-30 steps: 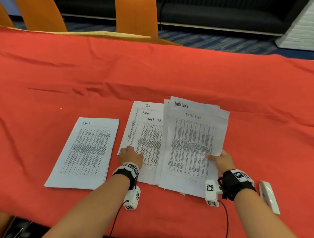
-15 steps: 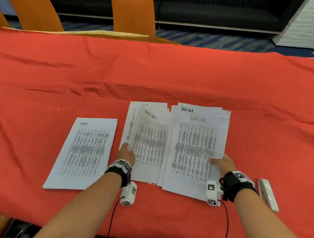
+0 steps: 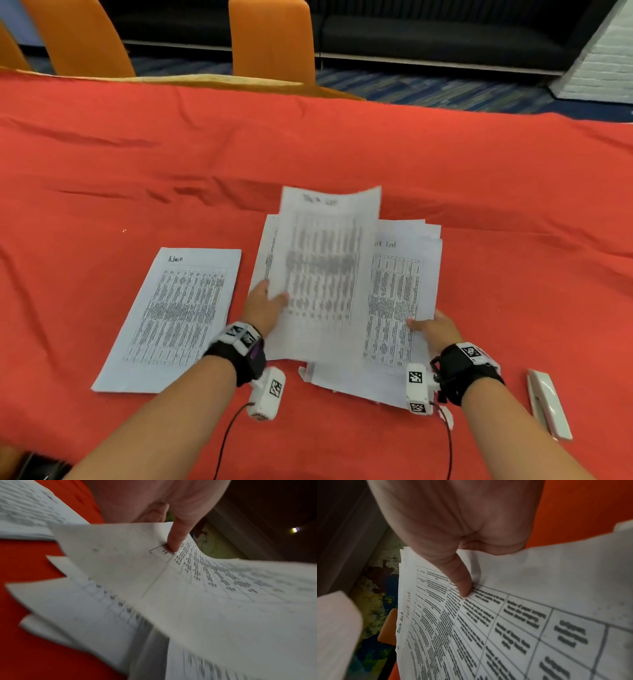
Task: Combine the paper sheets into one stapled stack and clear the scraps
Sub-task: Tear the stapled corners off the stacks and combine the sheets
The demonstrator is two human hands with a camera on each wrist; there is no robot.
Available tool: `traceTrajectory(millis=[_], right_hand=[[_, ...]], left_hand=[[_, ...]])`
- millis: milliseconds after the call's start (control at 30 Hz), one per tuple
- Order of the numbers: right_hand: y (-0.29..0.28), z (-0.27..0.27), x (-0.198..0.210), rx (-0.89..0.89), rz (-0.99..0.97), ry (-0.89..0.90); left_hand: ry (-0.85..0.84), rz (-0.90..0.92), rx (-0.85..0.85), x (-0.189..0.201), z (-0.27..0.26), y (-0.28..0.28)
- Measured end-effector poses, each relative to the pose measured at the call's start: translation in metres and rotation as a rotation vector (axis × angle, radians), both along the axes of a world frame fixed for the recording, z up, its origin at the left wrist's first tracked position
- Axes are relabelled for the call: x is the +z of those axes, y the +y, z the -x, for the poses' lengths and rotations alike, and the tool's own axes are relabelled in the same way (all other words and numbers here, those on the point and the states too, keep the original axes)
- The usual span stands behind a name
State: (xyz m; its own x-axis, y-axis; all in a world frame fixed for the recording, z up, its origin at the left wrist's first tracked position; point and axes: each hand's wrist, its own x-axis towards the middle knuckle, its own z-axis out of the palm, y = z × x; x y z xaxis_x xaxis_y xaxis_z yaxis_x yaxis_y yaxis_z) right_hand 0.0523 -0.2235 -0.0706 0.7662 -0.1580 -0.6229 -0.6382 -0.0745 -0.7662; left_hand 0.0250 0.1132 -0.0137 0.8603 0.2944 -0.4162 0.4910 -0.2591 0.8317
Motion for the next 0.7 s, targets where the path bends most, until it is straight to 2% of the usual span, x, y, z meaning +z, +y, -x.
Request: traceTrajectory(millis=[133,267,433,533,600,700], right_hand=[[0.021,-0.001,0.014,0.053,-0.101,-0.004],[0.036,0.005,0.021,0.136,-0.127,-0.032],[0.047,0.011,0.032,0.083,-0.131,-0.003],[0.046,0.01,0.028,0.045,-0.255,-0.004],[0.049,0.011,0.033,0.133,-0.214,-0.059],[0.05,0.011,0.033,0.193,-0.025,-0.113]], left_hand=[[0.117,-0.028,-0.081,-0.015,0.018,-0.032],[0.171,0.016,-0.084,-0.015,0.023,-0.044],[0.081,0.047,-0.025,-0.026,0.019,-0.039],[0.0,0.098,0.024,-0.025,0.016,-0.039],[-0.042,0.107,-0.005,-0.024,0.013,-0.039],[-0.043,0.118,-0.075,-0.025,0.009,-0.038]])
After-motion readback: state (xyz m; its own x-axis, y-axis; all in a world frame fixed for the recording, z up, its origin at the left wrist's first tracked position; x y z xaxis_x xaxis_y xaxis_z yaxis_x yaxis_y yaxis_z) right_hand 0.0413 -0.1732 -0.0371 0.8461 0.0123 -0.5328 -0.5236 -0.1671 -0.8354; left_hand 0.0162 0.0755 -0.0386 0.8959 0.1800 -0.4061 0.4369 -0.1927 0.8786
